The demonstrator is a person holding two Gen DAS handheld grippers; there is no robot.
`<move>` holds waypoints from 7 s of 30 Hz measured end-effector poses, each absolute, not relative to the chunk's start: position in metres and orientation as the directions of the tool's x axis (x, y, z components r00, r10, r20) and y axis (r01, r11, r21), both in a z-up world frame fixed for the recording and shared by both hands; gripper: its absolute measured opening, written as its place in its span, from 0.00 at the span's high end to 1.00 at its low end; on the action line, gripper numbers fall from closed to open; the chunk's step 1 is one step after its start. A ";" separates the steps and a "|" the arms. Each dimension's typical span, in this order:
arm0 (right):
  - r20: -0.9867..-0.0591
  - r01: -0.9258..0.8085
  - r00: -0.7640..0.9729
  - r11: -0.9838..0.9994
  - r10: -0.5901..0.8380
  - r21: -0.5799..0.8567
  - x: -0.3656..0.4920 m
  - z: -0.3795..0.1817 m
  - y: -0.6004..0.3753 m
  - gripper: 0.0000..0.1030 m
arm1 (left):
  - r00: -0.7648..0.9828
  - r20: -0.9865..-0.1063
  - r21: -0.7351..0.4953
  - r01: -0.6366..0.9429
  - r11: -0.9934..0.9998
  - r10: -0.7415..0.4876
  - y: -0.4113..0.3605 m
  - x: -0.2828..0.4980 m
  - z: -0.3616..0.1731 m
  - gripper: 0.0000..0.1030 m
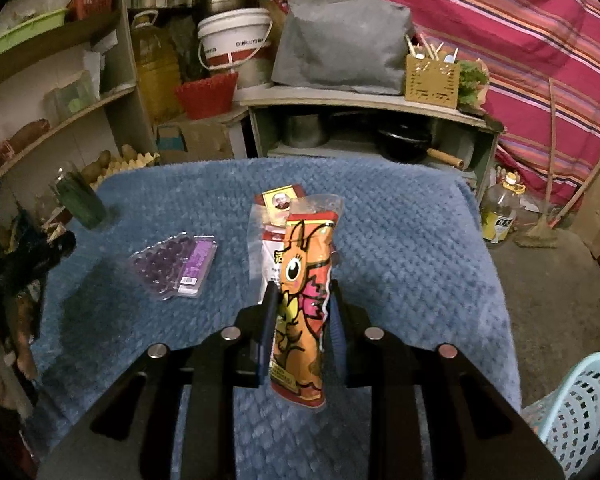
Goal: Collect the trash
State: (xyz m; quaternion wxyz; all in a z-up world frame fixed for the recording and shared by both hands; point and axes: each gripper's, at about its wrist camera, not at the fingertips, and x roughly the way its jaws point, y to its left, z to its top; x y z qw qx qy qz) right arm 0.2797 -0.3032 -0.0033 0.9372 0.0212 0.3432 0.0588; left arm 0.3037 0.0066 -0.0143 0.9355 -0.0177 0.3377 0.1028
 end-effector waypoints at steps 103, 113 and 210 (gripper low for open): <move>-0.449 0.083 0.891 0.996 -0.063 0.024 -0.021 0.020 -0.242 0.04 | 0.925 -0.380 0.040 0.000 0.999 0.015 -0.010 -0.009 0.011 0.05; -0.419 0.059 0.906 0.998 -0.060 -0.015 -0.048 0.024 -0.223 0.04 | 0.929 -0.371 -0.013 0.016 1.000 -0.019 -0.002 -0.026 0.007 0.05; -0.361 0.067 0.929 0.997 -0.080 -0.048 -0.047 0.020 -0.220 0.04 | 0.947 -0.313 0.033 -0.070 0.997 0.077 0.015 -0.039 0.022 0.05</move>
